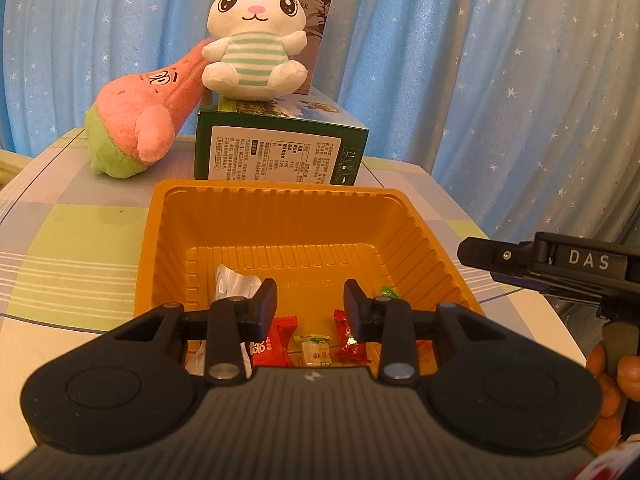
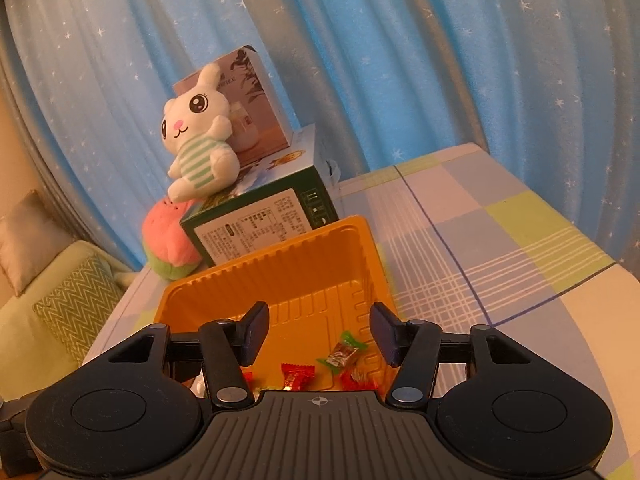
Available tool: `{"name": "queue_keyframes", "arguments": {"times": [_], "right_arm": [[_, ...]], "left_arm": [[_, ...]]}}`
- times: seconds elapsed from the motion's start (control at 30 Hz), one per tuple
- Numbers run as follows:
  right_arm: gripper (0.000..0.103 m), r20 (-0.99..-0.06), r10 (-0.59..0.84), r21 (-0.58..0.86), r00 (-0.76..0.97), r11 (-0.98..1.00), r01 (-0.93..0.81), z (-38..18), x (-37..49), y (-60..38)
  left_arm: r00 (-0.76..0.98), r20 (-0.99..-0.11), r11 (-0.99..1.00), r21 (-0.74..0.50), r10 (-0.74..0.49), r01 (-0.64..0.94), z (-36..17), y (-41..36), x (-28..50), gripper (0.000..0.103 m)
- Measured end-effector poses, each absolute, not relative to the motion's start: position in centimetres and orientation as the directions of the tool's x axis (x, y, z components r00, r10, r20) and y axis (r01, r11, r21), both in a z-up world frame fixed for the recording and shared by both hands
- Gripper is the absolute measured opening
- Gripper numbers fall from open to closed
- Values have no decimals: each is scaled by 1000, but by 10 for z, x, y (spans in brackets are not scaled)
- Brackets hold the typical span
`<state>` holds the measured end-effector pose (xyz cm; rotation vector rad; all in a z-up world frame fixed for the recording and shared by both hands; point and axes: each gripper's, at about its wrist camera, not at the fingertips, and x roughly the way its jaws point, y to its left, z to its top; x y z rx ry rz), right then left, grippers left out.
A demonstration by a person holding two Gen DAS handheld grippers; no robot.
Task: Organize snacks
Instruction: 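Carry both candies over the orange tray and open both tools to drop them, then lift both tools from the tray back toward the remaining snacks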
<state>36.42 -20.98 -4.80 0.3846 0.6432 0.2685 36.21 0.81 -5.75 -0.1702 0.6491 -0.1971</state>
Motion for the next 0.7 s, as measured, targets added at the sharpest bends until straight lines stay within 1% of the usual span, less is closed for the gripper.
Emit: {"name": "queue_keyframes", "arguments": {"times": [0.7], "right_arm": [[56,-533,336,385,777,914,-131,-46,359,-208]], "left_arm": [[782,-577,968,-206,-238,142,-55,3,356,33]]}}
